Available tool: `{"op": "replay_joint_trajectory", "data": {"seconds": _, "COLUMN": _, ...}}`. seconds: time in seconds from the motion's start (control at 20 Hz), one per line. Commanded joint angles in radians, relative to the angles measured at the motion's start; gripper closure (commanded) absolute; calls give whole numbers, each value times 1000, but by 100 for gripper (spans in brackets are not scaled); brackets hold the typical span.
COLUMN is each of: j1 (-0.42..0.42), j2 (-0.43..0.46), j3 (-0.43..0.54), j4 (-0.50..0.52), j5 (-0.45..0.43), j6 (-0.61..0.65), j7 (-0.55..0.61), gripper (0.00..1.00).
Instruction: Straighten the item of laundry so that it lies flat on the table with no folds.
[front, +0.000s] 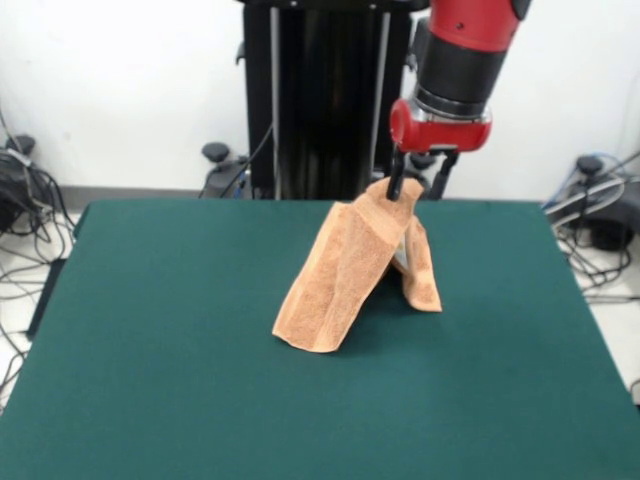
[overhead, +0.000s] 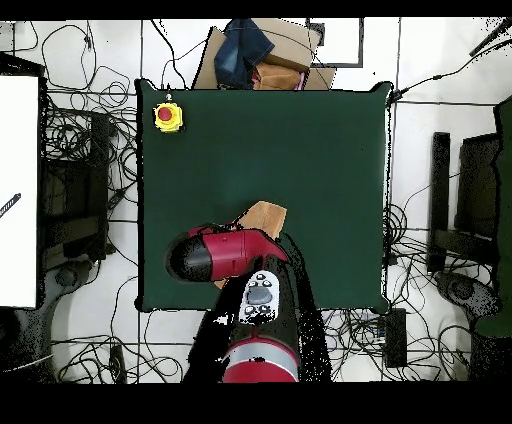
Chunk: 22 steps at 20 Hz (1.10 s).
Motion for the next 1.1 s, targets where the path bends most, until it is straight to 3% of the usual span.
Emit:
{"op": "replay_joint_trajectory", "data": {"seconds": 0.05, "j1": 17, "j2": 12, "j3": -22, "j4": 35, "j5": -48, "j6": -18, "j7": 135, "gripper": 0}}
{"op": "replay_joint_trajectory", "data": {"seconds": 1.1, "j1": 16, "j2": 13, "j3": -38, "j4": 63, "j5": -72, "j6": -29, "j7": 145, "gripper": 0}}
